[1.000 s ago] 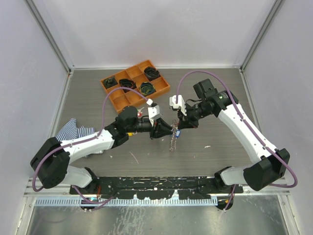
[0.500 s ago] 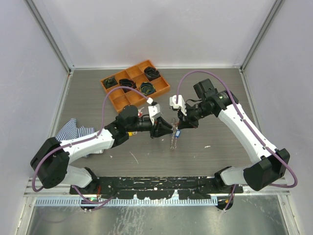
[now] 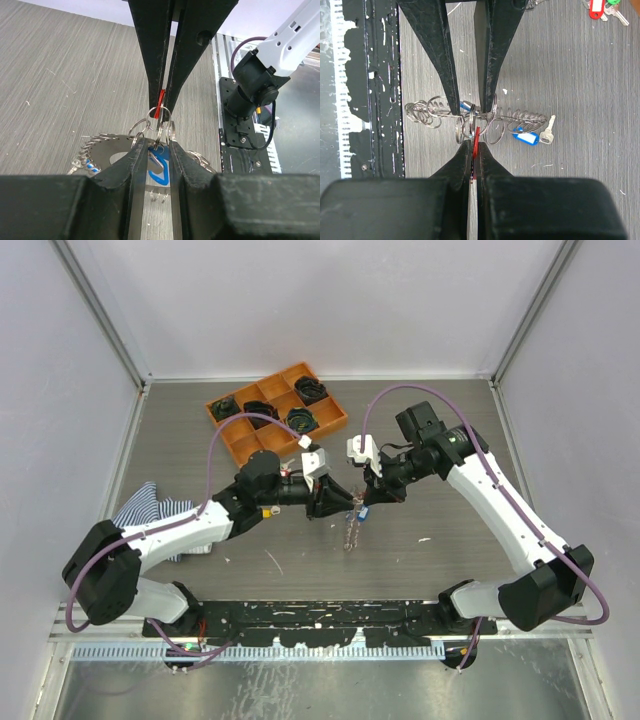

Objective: Remove the keys from the keyring

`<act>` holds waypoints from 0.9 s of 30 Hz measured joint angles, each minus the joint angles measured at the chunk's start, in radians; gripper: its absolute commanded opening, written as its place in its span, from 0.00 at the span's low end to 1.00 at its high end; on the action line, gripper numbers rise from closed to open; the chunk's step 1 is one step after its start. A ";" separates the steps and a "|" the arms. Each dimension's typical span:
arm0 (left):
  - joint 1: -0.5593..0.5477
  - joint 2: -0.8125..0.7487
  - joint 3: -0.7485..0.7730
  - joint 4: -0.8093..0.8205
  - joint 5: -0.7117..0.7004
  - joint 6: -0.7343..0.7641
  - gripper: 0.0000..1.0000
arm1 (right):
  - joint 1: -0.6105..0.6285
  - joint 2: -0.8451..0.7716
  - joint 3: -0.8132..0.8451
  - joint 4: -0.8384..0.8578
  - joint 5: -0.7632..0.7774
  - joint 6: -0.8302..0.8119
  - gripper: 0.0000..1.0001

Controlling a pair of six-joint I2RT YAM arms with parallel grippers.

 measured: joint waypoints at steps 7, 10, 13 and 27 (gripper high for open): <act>0.011 0.000 0.003 -0.002 0.035 -0.004 0.28 | 0.000 0.000 0.000 0.000 0.000 0.000 0.01; 0.025 0.000 0.006 -0.001 0.055 -0.019 0.26 | 0.000 0.000 0.000 0.000 0.000 0.000 0.01; 0.033 0.005 0.018 -0.001 0.071 -0.037 0.22 | 0.000 0.000 0.000 0.000 -0.001 -0.001 0.01; 0.033 0.032 0.040 -0.004 0.089 -0.078 0.09 | 0.000 0.000 0.000 -0.004 -0.006 -0.003 0.01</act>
